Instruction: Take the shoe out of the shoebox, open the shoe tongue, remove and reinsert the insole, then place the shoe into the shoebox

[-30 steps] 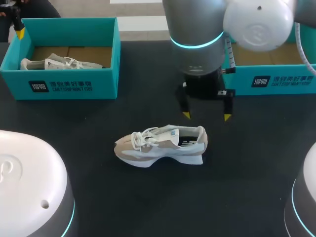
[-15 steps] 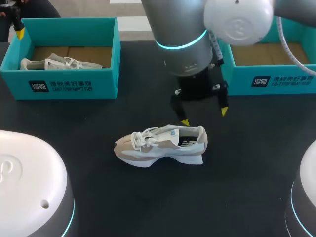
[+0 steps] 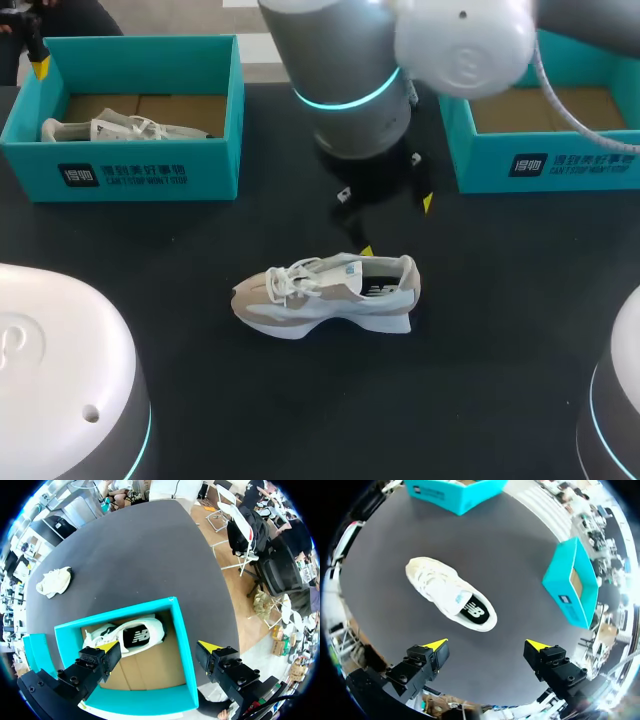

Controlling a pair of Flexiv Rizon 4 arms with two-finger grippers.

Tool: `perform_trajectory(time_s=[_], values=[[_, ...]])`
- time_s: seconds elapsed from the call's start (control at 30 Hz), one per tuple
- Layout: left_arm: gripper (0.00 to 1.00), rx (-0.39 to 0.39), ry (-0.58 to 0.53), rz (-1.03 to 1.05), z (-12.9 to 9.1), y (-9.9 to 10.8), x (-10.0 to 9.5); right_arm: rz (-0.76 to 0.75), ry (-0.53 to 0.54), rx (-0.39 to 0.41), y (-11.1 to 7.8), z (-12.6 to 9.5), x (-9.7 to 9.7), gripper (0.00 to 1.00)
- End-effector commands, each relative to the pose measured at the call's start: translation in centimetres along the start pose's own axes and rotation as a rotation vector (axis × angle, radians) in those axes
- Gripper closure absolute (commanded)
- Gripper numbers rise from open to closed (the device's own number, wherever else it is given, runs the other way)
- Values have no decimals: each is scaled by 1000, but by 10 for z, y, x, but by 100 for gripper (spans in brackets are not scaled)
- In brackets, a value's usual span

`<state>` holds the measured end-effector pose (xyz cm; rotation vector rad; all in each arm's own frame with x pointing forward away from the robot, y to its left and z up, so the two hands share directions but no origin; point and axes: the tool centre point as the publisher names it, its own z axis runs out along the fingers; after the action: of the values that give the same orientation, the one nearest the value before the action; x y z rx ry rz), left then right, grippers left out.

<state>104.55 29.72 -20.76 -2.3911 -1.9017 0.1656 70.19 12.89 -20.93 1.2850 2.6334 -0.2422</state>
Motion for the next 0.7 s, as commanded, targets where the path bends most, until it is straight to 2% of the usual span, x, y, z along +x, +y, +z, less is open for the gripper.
perform_trajectory(time_s=[0.03, 0.13, 0.17, 0.7], values=[[0, 2, 1, 2, -1, 0, 1, -375, 116, -243, -7, -1, -8, 0], [0, 2, 1, 2, -1, 0, 1, -490, 119, -292, -5, -6, -6, 0], [0, 2, 1, 2, -1, 0, 1, -511, 116, -275, -6, -7, -7, 0], [0, 2, 1, 2, -1, 0, 1, -511, 116, -275, -6, -7, -7, 0]])
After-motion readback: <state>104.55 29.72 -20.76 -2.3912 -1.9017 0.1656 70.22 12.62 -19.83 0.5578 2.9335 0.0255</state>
